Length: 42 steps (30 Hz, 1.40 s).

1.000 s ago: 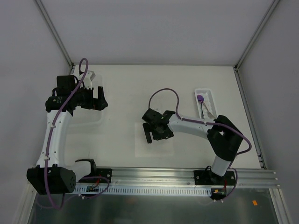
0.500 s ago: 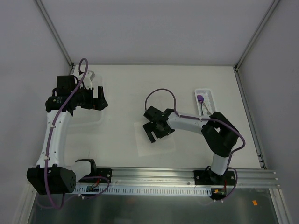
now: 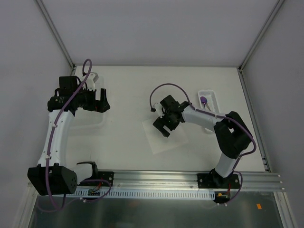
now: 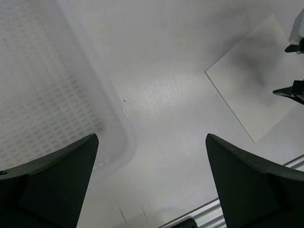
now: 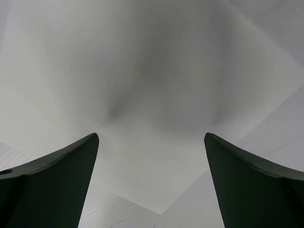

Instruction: Place the utensils on the paper napkin and roll it up

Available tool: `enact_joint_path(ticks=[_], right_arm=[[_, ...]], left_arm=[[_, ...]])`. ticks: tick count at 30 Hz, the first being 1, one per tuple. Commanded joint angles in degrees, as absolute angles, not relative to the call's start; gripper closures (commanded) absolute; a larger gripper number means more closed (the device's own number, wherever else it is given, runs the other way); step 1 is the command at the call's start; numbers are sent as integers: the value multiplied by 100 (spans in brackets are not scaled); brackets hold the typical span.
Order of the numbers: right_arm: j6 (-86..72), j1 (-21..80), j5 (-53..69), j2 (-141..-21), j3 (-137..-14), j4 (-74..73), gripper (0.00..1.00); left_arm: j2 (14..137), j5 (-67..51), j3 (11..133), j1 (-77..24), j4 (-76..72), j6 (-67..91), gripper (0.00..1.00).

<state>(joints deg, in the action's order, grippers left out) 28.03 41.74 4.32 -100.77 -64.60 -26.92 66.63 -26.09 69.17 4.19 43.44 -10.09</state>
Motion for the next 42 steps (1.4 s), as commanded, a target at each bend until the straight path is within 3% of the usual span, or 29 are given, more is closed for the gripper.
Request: enact_joint_path(ticks=[1,5,6,10,14,18,24,42], right_arm=[[3105,4192,361,-9879,-7536,-2925,1],[472,4254,-543,-9696,-8278,-3698,2],[-848,4332,-849,-9581,-8192,-3761,2],[-2910,4964,-1805,-9272,-7506,-3804,3],[-4252,5194,-2092,-10114,-7926,-5174,4],[-4561,5265,-2381,-10827,-8209,-5529,8],[-4326,5107,-2540,-10951,-7797,-4809,14],[-1576,4386,-88,-10741,-6030,-2215,12]], left_arm=[[6636,-2804,7110,431,4359,-1160,1],[6644,-2699,7189,431,4359,-1029,1],[6653,-2646,7224,431,4359,-967,1],[6706,-2426,7312,431,4351,-739,1],[6776,-2277,7348,431,4351,-571,1],[6812,-2162,7357,431,4351,-510,1],[6698,-2171,7076,439,4281,-527,1],[6565,-2355,6768,431,4210,-914,1]])
